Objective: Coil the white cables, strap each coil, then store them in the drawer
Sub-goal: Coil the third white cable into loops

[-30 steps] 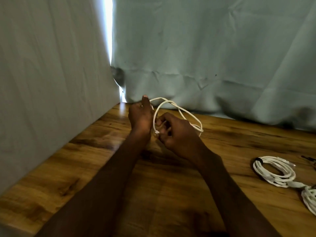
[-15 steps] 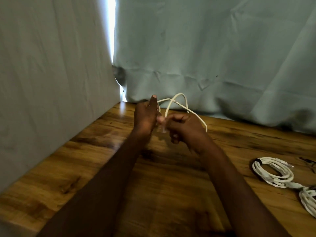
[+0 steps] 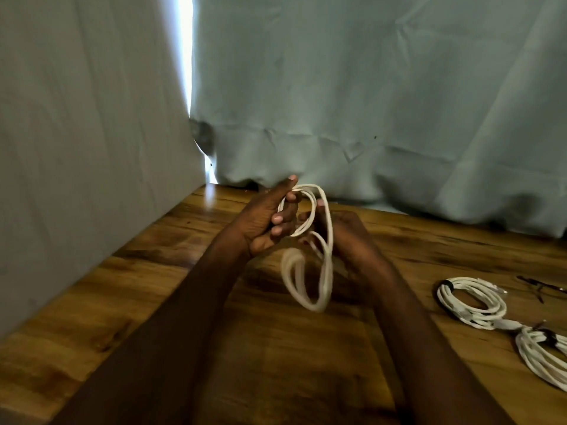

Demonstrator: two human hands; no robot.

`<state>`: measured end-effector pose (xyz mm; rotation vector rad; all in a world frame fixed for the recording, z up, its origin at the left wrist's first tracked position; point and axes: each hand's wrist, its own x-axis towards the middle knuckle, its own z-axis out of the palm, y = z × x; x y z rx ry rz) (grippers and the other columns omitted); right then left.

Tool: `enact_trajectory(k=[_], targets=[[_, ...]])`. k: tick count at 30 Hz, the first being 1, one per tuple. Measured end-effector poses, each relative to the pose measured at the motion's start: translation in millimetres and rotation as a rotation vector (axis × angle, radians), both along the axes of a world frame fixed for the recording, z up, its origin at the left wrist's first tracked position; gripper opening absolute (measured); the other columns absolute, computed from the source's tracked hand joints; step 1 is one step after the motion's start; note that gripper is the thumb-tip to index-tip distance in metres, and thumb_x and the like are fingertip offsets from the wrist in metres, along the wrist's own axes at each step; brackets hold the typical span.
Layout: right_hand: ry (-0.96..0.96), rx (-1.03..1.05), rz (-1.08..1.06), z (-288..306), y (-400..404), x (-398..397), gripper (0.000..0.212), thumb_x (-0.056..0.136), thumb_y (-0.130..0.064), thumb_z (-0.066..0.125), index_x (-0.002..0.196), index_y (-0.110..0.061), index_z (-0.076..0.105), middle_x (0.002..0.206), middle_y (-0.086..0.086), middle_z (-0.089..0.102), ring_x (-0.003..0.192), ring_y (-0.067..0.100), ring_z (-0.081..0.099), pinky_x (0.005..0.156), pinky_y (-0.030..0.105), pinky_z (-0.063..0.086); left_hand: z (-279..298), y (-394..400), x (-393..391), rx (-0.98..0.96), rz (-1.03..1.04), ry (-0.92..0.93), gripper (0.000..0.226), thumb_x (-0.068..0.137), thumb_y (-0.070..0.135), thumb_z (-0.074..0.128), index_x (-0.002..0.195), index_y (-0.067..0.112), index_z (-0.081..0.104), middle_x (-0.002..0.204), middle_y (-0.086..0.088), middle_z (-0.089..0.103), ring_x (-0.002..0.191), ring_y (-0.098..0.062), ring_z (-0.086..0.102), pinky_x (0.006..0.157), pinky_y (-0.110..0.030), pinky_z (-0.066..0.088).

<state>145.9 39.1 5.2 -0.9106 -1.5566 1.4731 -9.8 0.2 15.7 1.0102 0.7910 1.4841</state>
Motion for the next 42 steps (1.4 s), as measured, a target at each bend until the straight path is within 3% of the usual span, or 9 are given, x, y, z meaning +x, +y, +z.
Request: enact_trajectory(k=[6,10,14,17,23,27,31,35,42], targets=[[0.095,0.116,-0.262,8.1,6.3,-7.3,0.036,0.104,-0.051,0.052,0.099,-0.021,0.071,0.095,-0.004,0.074,0.087,0.012,0.068,0.077,0.033,0.051,-18.2,18.5,-24.0,-0.148,0.283,-0.279,0.032,0.107,0.034,0.045,0.080,0.017,0.049,0.046,0.006,0.043,0.031,-0.005,0.039,0.036,-0.011,0.029],[-0.011,0.370,-0.245,-3.0,-2.2,-16.4,0.045,0.084,-0.064,0.069,0.106,-0.025,0.071,0.099,-0.005,0.075,0.096,0.010,0.070,0.093,0.041,0.058,-23.0,20.5,-10.0,-0.123,0.576,-0.020,0.041,0.106,0.035,0.050,0.071,0.014,0.052,0.045,0.000,0.050,0.032,-0.012,0.046,0.042,-0.017,0.038],[-0.136,0.538,-0.283,-20.1,-8.1,-35.7,0.024,0.082,-0.035,0.082,0.099,-0.032,0.064,0.077,-0.009,0.072,0.073,0.004,0.070,0.071,0.032,0.059,-26.8,26.0,-2.3,-0.031,0.704,0.157,0.046,0.098,0.051,0.055,0.067,0.018,0.054,0.057,-0.005,0.055,0.050,-0.022,0.054,0.053,-0.034,0.046],[0.075,0.336,-0.253,-20.1,3.7,-36.7,0.010,0.085,-0.017,0.073,0.093,-0.023,0.069,0.065,0.004,0.072,0.061,0.022,0.072,0.064,0.040,0.059,-14.8,22.0,2.2,-0.051,0.756,0.256,0.049,0.107,0.037,0.046,0.065,0.012,0.051,0.045,-0.006,0.051,0.030,-0.018,0.039,0.037,-0.020,0.030],[0.172,-0.289,-0.038,-6.3,-3.0,-16.3,0.026,0.104,-0.025,0.059,0.084,-0.008,0.059,0.054,0.002,0.048,0.032,0.007,0.036,0.035,0.015,0.027,-4.5,10.5,4.2,-0.123,0.059,-0.460,0.042,0.109,0.031,0.037,0.072,0.015,0.048,0.042,0.007,0.041,0.027,-0.004,0.032,0.030,-0.017,0.023],[-0.242,-0.208,0.193,-8.1,-9.4,-16.8,0.057,0.104,-0.059,0.045,0.078,-0.012,0.063,0.046,-0.003,0.042,0.031,0.009,0.038,0.036,0.015,0.029,2.8,7.5,-8.6,0.032,0.146,-0.784,0.043,0.095,0.009,0.043,0.057,0.005,0.062,0.052,0.001,0.057,0.036,-0.008,0.052,0.034,-0.013,0.035],[-0.434,-0.008,0.397,-9.2,-24.6,-22.1,0.054,0.102,-0.058,0.051,0.082,-0.013,0.074,0.052,-0.003,0.055,0.038,0.006,0.047,0.038,0.019,0.037,5.3,-4.0,-35.1,0.187,0.116,-0.999,0.023,0.105,0.015,0.038,0.102,0.002,0.057,0.088,-0.022,0.075,0.063,-0.031,0.075,0.038,-0.022,0.052],[-0.484,0.070,0.637,0.5,-42.0,-23.4,0.042,0.103,-0.042,0.059,0.089,-0.007,0.076,0.073,0.012,0.066,0.038,0.008,0.040,0.035,0.017,0.030,5.8,3.9,-17.8,0.240,0.308,-0.308,0.039,0.112,0.033,0.024,0.090,0.014,0.051,0.108,-0.018,0.076,0.095,-0.028,0.076,0.074,-0.027,0.061],[-0.379,-0.086,0.850,10.4,-35.7,-1.0,0.047,0.108,-0.039,0.047,0.077,-0.007,0.063,0.049,0.000,0.036,0.030,0.003,0.026,0.030,0.014,0.020,4.5,-3.7,11.8,0.126,0.093,0.250,0.048,0.110,0.033,0.035,0.099,-0.003,0.065,0.077,-0.019,0.075,0.059,-0.022,0.073,0.050,-0.021,0.054]])
